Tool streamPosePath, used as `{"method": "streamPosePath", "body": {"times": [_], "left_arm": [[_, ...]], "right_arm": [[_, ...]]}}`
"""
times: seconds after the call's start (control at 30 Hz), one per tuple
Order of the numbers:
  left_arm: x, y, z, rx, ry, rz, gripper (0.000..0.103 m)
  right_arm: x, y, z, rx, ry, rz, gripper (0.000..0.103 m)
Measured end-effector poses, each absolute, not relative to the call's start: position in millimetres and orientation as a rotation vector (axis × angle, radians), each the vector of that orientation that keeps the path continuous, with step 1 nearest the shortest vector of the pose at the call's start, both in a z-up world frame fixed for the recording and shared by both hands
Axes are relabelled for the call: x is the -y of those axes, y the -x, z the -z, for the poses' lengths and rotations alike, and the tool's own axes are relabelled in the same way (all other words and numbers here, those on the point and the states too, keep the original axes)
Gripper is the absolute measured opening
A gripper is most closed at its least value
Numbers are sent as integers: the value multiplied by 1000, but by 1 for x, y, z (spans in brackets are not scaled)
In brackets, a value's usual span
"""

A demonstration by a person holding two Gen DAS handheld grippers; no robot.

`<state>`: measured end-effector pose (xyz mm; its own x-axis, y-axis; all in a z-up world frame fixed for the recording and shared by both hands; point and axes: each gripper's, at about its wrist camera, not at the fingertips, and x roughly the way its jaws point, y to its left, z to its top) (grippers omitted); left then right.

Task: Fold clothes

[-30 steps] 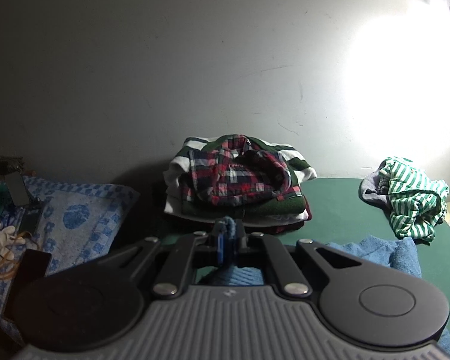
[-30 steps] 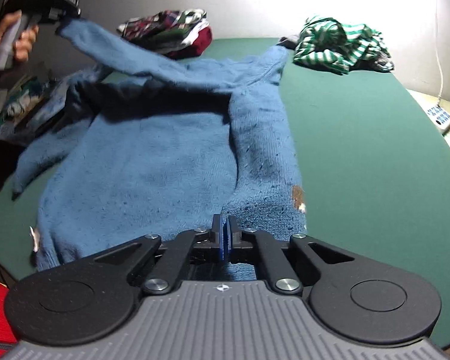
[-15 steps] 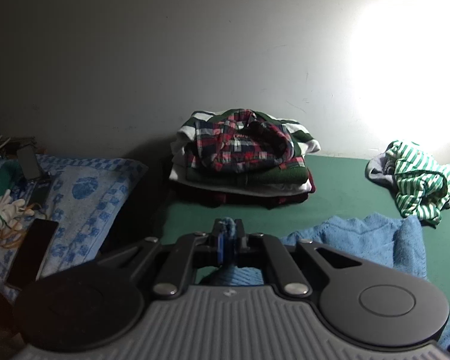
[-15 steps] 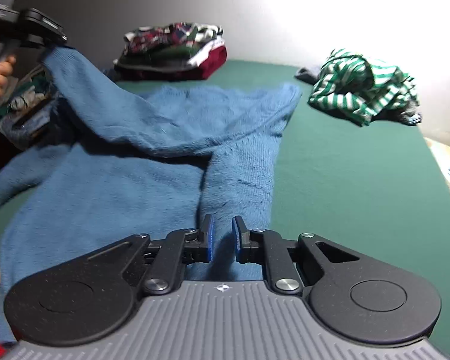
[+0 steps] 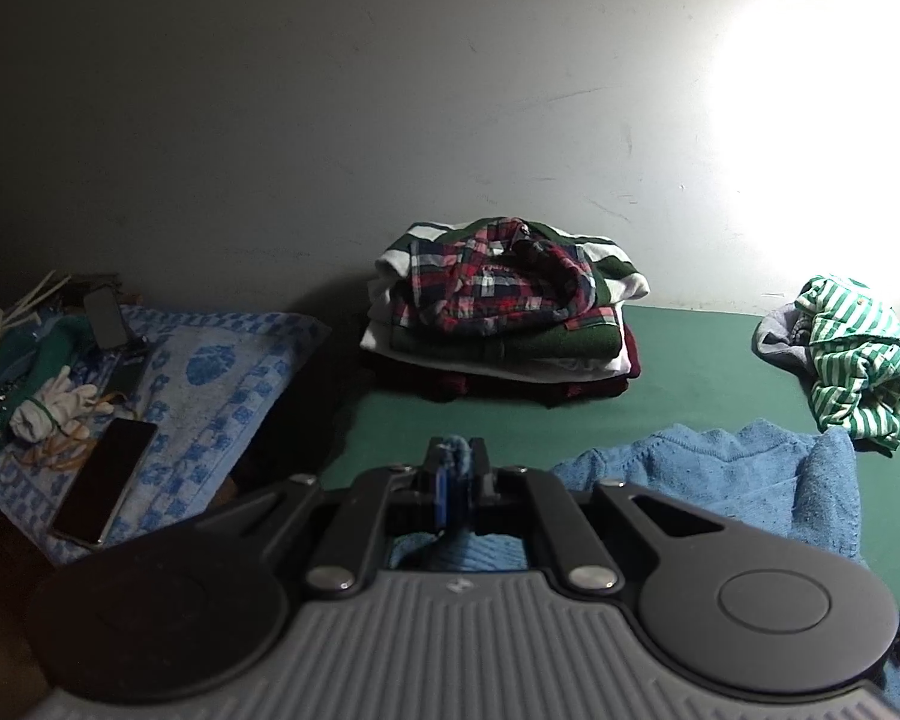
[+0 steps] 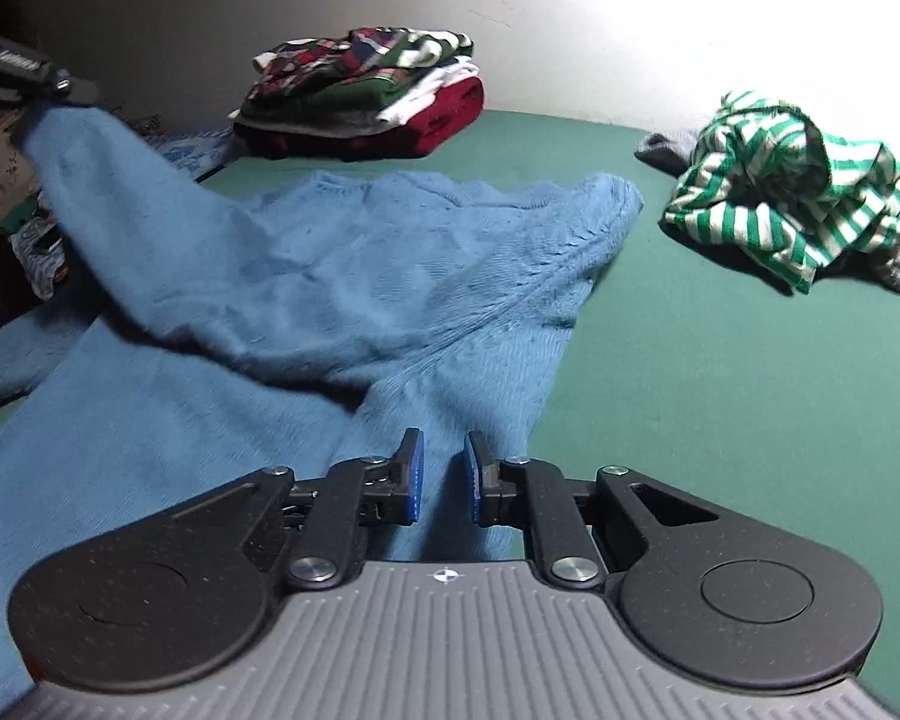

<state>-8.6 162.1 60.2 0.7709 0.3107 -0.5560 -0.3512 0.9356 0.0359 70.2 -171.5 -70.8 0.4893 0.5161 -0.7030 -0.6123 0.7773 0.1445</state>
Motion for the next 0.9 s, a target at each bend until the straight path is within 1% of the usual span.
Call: {"method": "streamPosePath", "body": {"times": [0.1,0.17,0.23,0.33,0.37,0.4,0.47,0.57,0.67,0.9], "left_arm": [[-148,14,-68,-574,57,-376,3],[-136,21,-75,-553,38,-381,4],[-121,28,-82,-529,8,-379,4],[-100,40,-90,-499,-41,-377,4],[-96,43,-92,-491,-46,-378,4],[-92,46,-95,-483,-50,-379,4],[-85,53,-99,-467,-58,-381,4],[-78,62,-105,-437,-57,-379,4],[-71,69,-110,-413,-85,-369,4],[-60,87,-115,-359,-118,-294,4]], "right_arm": [[171,-81,65,-828,151,-717,13],[172,-89,60,-803,139,-726,14],[171,-102,63,-818,144,-722,16],[166,-118,69,-855,183,-718,25],[164,-122,70,-866,194,-724,26],[163,-126,72,-877,205,-729,26],[162,-129,63,-836,198,-745,26],[156,-137,47,-775,191,-764,20],[140,-146,41,-740,233,-790,20],[105,-176,68,-819,346,-730,19]]}}
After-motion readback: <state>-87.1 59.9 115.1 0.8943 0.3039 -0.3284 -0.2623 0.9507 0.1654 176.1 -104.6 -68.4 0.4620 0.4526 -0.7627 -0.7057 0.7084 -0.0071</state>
